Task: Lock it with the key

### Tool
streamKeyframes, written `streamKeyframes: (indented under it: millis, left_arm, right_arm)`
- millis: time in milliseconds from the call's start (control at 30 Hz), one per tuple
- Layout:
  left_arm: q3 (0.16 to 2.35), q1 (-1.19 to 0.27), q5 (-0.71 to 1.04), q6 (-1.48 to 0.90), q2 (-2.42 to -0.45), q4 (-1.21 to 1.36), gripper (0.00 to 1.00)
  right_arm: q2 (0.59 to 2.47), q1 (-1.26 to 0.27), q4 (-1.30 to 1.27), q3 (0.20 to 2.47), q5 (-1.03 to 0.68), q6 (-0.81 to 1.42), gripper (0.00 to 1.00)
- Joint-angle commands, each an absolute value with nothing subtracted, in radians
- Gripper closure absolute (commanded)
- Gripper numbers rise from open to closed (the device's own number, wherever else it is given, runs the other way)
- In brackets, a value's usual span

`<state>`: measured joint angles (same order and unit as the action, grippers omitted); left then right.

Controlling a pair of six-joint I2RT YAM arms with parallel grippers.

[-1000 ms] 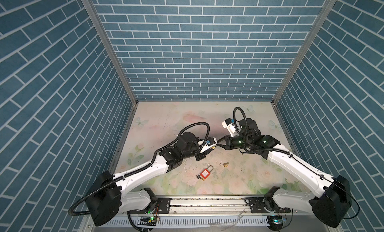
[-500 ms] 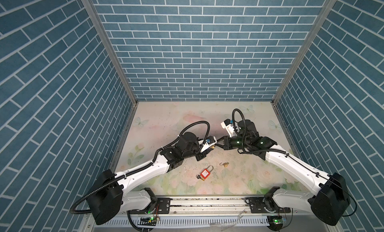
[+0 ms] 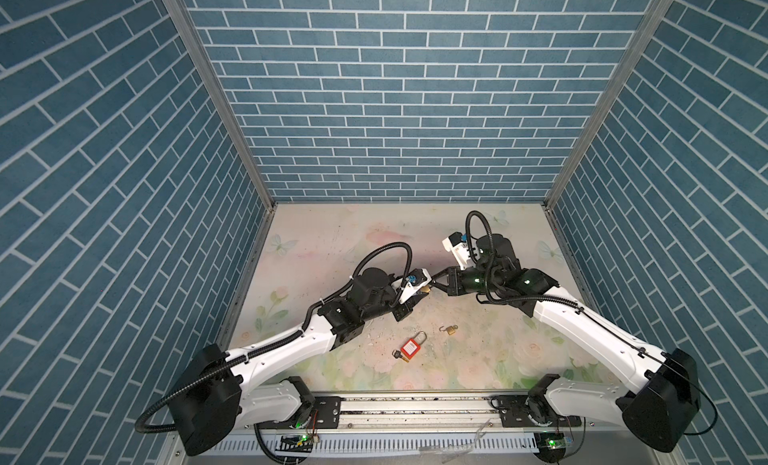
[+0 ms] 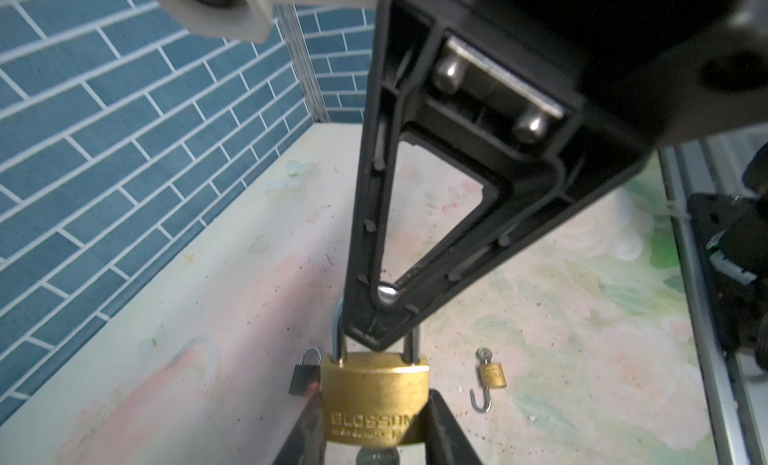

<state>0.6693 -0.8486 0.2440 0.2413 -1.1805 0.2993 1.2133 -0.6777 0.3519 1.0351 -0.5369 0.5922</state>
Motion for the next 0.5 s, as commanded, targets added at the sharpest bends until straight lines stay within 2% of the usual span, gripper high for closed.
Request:
streamKeyframes:
  millis: [0, 133, 233, 300, 467]
  left_arm:
    - [0.615, -0.870, 0.251, 0.154, -1.110, 0.557, 1.00]
    - [0.542, -0.873, 0.232, 0.104, -1.060, 0.544, 1.00]
    - [0.529, -0.875, 0.213, 0.082, -1.040, 0.544, 1.00]
    - [0.539, -0.876, 0.198, 0.063, -1.041, 0.545, 1.00]
    - [0.603, -0.915, 0.128, 0.089, -1.076, 0.462, 1.00]
  right_arm:
    - [1.154, -0.654, 0.469, 1.106, -0.546, 0.556, 0.79]
    - [1.092, -0.617, 0.503, 1.203, -0.508, 0.514, 0.54]
    - [1.069, -0.614, 0.509, 1.237, -0.497, 0.496, 0.40]
    - [1.069, -0.615, 0.509, 1.233, -0.500, 0.497, 0.36]
    - [1.091, -0.616, 0.497, 1.173, -0.523, 0.518, 0.36]
